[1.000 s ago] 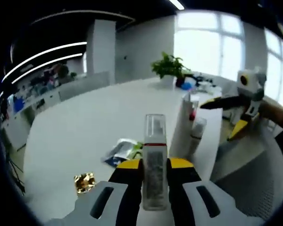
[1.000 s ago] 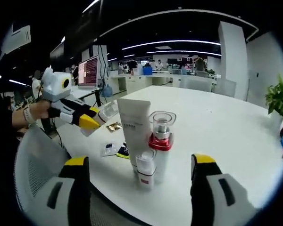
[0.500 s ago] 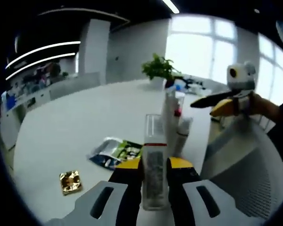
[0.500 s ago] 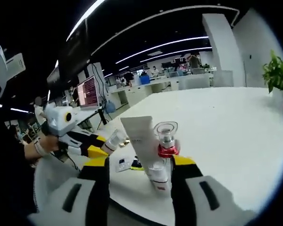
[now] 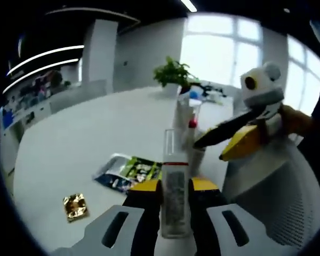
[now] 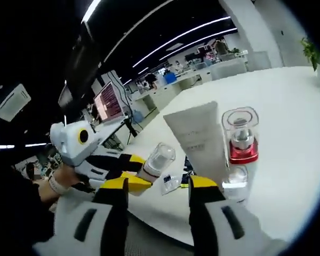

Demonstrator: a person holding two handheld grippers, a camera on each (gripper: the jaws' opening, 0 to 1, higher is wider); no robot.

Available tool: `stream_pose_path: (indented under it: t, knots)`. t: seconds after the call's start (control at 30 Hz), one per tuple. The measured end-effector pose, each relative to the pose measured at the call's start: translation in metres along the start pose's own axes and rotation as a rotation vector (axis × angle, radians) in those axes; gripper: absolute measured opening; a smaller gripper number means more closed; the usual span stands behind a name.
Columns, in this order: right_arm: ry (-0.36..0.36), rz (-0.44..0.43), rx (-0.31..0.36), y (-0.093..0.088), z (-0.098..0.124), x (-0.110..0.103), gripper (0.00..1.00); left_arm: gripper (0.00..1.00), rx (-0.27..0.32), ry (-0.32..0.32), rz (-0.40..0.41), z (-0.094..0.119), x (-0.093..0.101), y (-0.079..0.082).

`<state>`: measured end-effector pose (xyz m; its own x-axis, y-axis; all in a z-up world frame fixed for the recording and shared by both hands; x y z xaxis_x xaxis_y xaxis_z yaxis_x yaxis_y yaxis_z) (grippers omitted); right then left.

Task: Arrange the skincare products in the storage area until every visible bottle or jar stands upright without overlapping.

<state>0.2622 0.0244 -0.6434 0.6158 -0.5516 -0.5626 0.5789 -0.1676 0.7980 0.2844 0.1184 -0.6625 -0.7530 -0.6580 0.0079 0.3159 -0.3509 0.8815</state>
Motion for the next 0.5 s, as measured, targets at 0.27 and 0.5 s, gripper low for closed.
stream_pose_path:
  t: [0.27,0.5]
  knots:
    - [-0.032,-0.042,0.035,0.001,-0.009,0.004,0.42,0.16,-0.01,-0.007,-0.003,0.001,0.001,-0.002]
    - [-0.022,-0.061,0.062,0.0,-0.016,0.007,0.37,0.16,-0.038,-0.039,-0.042,-0.001,0.009,-0.007]
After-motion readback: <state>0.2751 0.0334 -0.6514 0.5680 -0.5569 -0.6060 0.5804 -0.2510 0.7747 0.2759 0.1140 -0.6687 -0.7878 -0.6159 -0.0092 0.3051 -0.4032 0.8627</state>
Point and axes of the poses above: the point that each gripper's makers call its tool centre point, and the gripper's own axes: z roughly backward along the fingers, x roughly to its right, y roughly out of its top, the point moved 4 cm from there along z, roughly backward along the fingers, and after that the axes turned 12 degrees about y, right-handed, at the moved point
